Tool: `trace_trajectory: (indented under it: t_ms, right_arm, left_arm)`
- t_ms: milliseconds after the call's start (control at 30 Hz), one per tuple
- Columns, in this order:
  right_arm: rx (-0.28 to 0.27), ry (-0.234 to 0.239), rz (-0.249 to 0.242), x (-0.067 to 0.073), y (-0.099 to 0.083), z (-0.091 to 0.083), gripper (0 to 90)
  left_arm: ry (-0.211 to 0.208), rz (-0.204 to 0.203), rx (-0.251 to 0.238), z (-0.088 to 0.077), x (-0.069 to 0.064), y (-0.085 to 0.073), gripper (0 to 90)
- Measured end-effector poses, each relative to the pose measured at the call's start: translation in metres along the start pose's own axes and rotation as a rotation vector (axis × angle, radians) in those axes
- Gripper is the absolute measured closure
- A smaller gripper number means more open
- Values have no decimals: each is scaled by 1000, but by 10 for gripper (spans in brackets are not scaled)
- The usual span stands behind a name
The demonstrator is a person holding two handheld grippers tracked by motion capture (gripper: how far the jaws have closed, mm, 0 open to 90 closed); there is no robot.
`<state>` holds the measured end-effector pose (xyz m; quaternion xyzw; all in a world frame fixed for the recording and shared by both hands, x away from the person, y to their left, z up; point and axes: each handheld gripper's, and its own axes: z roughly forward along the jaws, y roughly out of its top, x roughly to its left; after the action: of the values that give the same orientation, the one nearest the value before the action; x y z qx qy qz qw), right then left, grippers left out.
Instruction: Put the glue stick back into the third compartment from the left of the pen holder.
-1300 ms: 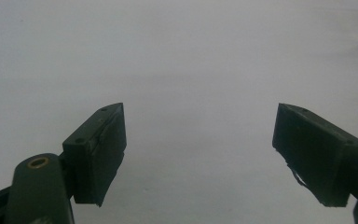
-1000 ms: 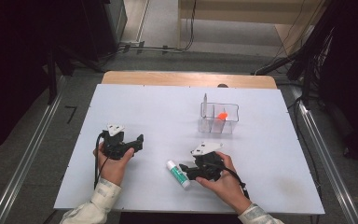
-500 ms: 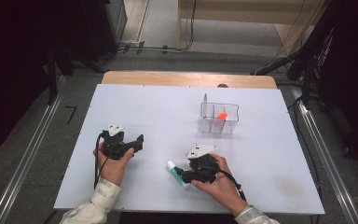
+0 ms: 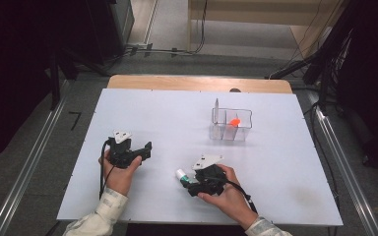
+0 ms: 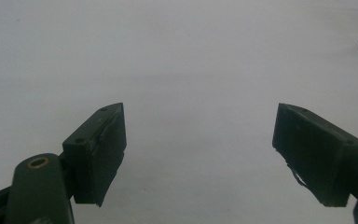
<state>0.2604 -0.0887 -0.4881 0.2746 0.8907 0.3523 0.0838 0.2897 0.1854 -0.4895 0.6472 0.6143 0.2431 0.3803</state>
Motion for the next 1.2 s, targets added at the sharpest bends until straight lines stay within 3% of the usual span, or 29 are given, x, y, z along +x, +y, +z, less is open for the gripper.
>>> trace_trajectory:
  t_ms: [533,1200]
  right_arm:
    - [29,10,-15,8,1,12,339]
    - [60,-22,-17,16,9,27,357]
  left_arm:
    - [1,0,0,0,0,0,178]
    - [-1,0,1,0,1,0,178]
